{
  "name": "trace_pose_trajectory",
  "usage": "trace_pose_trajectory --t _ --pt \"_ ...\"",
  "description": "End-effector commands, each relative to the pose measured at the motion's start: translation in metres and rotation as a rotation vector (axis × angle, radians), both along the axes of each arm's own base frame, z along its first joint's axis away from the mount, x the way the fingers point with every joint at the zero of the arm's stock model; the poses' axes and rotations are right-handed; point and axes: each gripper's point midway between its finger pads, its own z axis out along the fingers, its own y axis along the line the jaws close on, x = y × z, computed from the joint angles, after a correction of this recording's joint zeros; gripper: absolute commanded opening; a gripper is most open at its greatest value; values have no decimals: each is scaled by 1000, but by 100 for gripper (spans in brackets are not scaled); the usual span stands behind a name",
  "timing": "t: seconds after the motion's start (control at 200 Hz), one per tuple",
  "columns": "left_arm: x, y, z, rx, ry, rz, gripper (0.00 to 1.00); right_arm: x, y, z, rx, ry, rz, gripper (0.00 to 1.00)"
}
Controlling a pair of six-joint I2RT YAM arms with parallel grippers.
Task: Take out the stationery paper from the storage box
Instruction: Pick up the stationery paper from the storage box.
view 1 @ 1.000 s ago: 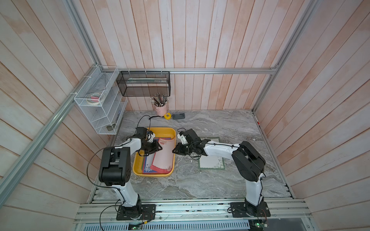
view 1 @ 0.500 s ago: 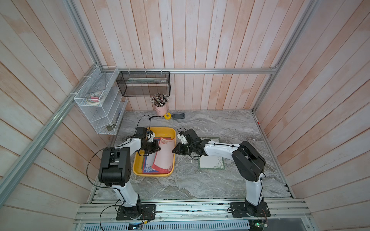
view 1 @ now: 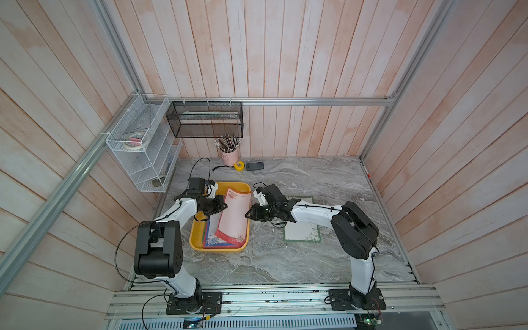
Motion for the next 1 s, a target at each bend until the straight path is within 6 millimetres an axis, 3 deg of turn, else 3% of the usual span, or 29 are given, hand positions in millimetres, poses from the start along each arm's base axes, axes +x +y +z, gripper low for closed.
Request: trace_pose_trajectory --t 0.0,0.25,0.41,0.575,0.77,0.875,0.995 --pt "12 5 31 34 -131 -8 0 13 0 29 15 -78 -17 41" --pt "16 9 103 74 -394 -17 0 28 -4 73 20 -217 -44 53" --pt "9 4 155 56 -566 -35 0 33 -6 106 47 -315 -48 62" --pt "-4 0 211 51 -762 -49 0 31 -11 147 119 -441 -43 64" --pt "-30 -20 284 50 -1014 -147 0 17 -32 212 219 -689 -33 64" --pt "-52 -35 320 28 -1161 -237 0 2 -55 245 266 -875 -42 64" --pt "-81 -47 357 -21 -1323 -318 0 -29 -88 286 352 -1123 -48 64"
